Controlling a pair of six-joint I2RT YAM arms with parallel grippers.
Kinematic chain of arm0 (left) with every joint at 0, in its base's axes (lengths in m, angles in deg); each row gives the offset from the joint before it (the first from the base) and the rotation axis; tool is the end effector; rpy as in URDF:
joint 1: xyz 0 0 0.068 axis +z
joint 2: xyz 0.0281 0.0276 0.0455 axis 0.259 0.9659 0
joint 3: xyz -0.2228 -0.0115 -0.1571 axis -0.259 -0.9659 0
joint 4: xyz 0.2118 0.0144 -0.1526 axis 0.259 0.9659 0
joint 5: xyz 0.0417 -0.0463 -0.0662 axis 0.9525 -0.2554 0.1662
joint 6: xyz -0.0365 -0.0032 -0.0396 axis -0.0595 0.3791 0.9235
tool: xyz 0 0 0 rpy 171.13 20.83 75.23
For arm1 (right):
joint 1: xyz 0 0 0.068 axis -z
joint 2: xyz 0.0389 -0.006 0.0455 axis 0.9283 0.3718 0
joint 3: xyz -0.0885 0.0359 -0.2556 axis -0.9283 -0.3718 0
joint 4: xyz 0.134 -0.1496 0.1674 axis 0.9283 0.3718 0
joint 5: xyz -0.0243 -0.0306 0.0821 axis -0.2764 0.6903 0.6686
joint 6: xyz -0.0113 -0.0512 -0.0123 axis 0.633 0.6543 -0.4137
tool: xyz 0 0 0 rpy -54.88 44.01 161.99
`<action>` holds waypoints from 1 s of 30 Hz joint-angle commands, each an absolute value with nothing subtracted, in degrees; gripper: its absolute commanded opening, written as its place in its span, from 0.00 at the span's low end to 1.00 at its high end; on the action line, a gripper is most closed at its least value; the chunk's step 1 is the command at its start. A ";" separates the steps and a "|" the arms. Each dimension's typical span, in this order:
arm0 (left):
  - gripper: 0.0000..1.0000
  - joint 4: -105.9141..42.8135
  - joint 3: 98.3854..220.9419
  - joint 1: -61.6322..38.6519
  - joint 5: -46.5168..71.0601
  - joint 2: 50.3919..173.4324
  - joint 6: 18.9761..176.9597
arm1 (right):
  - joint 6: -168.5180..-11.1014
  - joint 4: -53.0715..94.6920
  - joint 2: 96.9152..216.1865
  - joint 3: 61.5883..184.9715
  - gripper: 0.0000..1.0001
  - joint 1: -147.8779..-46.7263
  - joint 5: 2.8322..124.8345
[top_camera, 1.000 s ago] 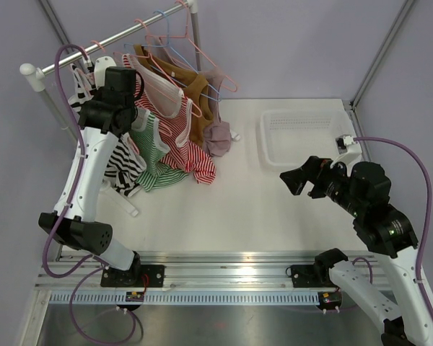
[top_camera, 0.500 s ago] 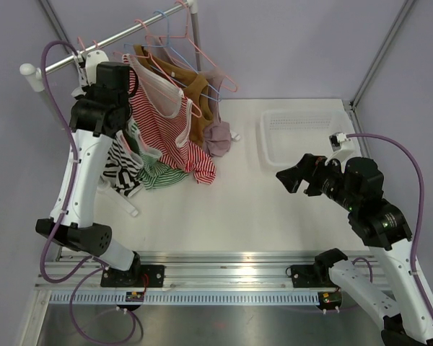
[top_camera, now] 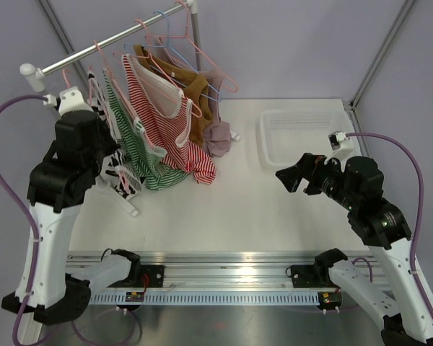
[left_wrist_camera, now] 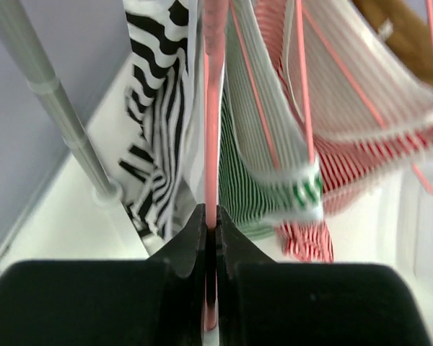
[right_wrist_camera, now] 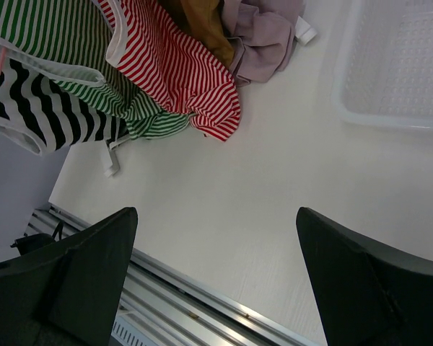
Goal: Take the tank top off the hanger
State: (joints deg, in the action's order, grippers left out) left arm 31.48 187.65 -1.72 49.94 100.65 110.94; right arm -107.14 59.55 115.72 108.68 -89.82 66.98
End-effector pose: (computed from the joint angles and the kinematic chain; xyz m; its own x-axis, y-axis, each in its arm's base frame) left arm 0.1611 -0.0302 0.4995 -0.2940 -0.2896 -0.9109 -0.3274 0.9258 -0.1887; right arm 0.1180 0.0539 0.3925 -0.4856 0.2395 -0.8407 -0.3601 0.8215 0.4421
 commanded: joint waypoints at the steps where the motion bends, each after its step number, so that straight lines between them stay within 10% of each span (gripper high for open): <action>1: 0.00 30.40 179.62 -2.22 40.76 93.40 113.54 | -104.71 55.64 116.86 110.05 0.99 -90.06 68.32; 20: 0.00 42.37 150.47 -6.52 1.06 69.47 106.26 | -113.48 16.57 128.46 95.90 1.00 -90.50 107.16; 30: 0.00 27.87 144.81 -6.79 -23.06 70.69 105.63 | -112.96 14.51 135.40 92.65 0.91 -110.88 73.97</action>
State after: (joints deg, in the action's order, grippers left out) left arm 37.67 144.66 -6.44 -10.43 70.02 106.27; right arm -111.44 20.31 133.90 93.29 -107.55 88.20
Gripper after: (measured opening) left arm 0.027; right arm 0.933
